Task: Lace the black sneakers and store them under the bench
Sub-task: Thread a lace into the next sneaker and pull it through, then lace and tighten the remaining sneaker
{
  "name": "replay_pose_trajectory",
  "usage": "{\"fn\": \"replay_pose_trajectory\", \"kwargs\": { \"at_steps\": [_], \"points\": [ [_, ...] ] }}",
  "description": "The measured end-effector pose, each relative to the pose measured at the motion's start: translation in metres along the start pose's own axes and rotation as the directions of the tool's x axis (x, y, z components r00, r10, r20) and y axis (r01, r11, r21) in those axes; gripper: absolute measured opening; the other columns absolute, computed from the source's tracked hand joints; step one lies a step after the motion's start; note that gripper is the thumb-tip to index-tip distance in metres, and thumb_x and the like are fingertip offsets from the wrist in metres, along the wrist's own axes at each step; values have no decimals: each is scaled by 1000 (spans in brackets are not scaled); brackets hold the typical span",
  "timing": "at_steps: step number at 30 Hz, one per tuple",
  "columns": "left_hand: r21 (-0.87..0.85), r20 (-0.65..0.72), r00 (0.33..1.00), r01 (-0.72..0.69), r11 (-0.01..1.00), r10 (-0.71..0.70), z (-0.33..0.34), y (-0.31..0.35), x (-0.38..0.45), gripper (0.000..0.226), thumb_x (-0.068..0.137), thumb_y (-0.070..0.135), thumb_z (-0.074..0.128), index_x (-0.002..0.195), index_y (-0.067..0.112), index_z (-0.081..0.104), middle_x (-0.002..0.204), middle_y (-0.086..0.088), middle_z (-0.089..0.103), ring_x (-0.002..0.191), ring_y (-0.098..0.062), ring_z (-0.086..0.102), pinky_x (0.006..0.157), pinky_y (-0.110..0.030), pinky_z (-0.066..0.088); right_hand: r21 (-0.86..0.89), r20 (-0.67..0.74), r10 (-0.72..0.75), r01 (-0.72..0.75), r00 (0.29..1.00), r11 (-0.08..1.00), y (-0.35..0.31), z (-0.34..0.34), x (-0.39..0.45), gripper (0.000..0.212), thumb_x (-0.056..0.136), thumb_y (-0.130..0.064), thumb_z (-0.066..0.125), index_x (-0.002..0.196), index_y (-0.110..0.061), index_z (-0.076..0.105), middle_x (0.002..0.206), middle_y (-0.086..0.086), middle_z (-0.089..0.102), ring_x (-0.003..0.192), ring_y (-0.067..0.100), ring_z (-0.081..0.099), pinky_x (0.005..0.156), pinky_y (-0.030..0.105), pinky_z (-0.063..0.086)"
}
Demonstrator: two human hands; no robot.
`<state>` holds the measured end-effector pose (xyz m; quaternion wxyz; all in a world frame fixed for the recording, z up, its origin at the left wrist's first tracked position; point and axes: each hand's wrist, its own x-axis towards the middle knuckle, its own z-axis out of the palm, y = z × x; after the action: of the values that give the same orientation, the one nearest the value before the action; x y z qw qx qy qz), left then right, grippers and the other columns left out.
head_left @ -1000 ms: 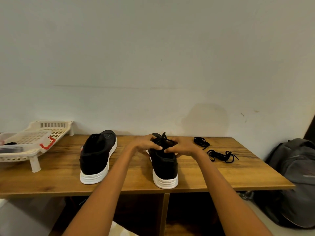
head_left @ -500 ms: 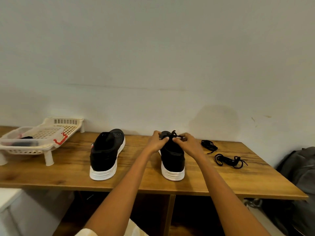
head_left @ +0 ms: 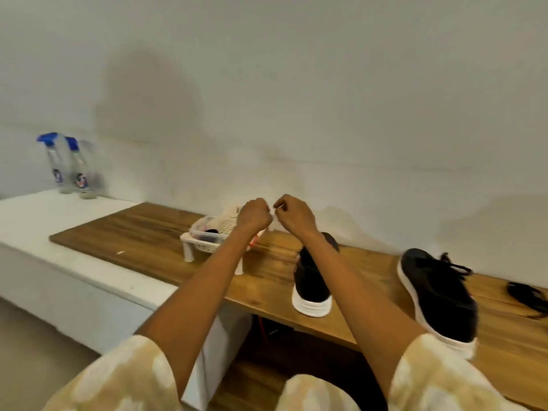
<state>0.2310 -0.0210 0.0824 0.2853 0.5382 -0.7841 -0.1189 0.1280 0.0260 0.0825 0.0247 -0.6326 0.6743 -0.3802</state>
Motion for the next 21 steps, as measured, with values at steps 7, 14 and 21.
{"fn": "replay_pose_trajectory", "kwargs": {
  "at_steps": [7, 14, 21],
  "points": [
    [445, 97, 982, 104, 890, -163, -12, -115, 55, 26, 92, 4, 51, 118, 1, 53, 117, -16, 62, 105, -28, 60, 86, -32, 48, -155, 363, -48, 111, 931, 982, -43, 105, 66, 26, 91, -12, 50, 111, -8, 67, 114, 11, 67, 100, 26, 63, 88, 38, 52],
    [746, 184, 970, -30, 665, -162, 13, -155, 99, 22, 94, 27, 54, 114, 17, 55, 104, 0, 64, 87, -14, 55, 83, -28, 41, -179, 419, -80, 168, 905, 969, -22, 150, 81, 30, 90, -5, 53, 118, -9, 63, 115, 13, 65, 100, 28, 62, 88, 37, 51],
    [792, 146, 989, -97, 602, -33, -3, -152, 99, 25, 90, 23, 59, 113, 14, 55, 108, -3, 65, 101, -19, 61, 96, -35, 38, -86, 276, -138, 168, 951, 982, -10, 127, 79, 32, 88, -2, 55, 117, -15, 63, 126, 7, 61, 106, 22, 61, 89, 33, 52]
  ]
}}
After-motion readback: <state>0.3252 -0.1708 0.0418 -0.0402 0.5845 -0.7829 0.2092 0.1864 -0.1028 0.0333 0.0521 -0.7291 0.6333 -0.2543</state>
